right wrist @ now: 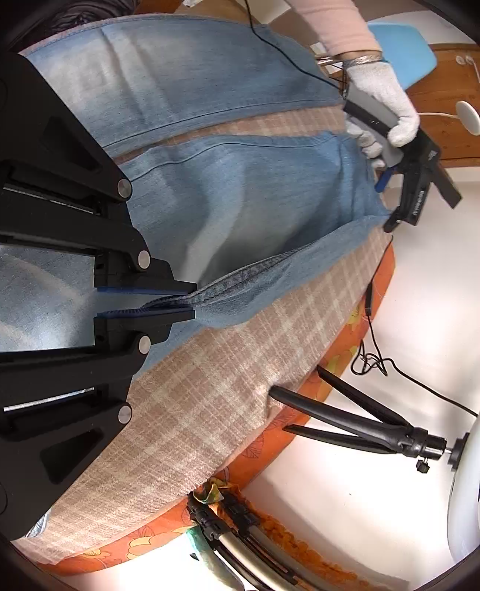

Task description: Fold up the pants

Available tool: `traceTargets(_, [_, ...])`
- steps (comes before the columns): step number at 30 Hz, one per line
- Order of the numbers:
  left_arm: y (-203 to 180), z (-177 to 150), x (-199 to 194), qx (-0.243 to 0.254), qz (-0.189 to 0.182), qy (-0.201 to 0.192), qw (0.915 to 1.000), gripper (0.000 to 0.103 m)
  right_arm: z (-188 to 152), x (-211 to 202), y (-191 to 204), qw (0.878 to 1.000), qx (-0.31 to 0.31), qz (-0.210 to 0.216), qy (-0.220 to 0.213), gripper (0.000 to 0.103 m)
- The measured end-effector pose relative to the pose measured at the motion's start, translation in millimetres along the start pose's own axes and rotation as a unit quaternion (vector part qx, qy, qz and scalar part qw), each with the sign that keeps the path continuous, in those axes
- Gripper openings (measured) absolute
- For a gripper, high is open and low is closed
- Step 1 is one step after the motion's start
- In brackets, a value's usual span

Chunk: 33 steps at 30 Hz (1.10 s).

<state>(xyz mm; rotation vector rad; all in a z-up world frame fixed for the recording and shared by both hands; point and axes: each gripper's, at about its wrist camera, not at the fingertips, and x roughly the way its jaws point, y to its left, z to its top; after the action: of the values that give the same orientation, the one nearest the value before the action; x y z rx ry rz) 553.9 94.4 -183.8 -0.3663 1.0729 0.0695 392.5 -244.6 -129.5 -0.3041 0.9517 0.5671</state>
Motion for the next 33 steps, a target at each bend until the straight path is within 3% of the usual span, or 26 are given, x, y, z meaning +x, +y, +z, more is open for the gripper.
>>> traceTargets(4, [6, 3, 15, -0.036, 0.01, 0.012, 0.9992, 0.085, 0, -4, -2, 1.0, 0.005, 0.0, -0.009, 0.007])
traceTargets(6, [9, 4, 21, -0.058, 0.015, 0.014, 0.9981, 0.07, 1, -3, -2, 1.0, 0.004, 0.001, -0.011, 0.007])
traceTargets(8, [12, 5, 26, -0.075, 0.01, 0.018, 0.9969, 0.065, 0, -3, 1, 1.0, -0.004, -0.002, -0.013, 0.007])
traceTargets(13, [14, 6, 32, -0.09, 0.009, 0.002, 0.9959, 0.047, -2, -9, 7, 0.999, -0.018, -0.016, -0.022, 0.007])
traceTargets(18, [18, 2, 28, -0.098, -0.018, -0.018, 0.9949, 0.022, -1, -16, 11, 0.999, -0.029, -0.032, -0.029, 0.007])
traceTargets(24, [19, -1, 21, -0.088, -0.029, -0.038, 0.995, 0.009, 0, -23, 12, 0.998, -0.03, -0.035, -0.032, 0.007])
traceTargets(33, [20, -9, 10, -0.083, -0.035, -0.048, 0.9948, 0.002, -1, -35, 18, 0.997, -0.038, -0.045, -0.043, 0.007])
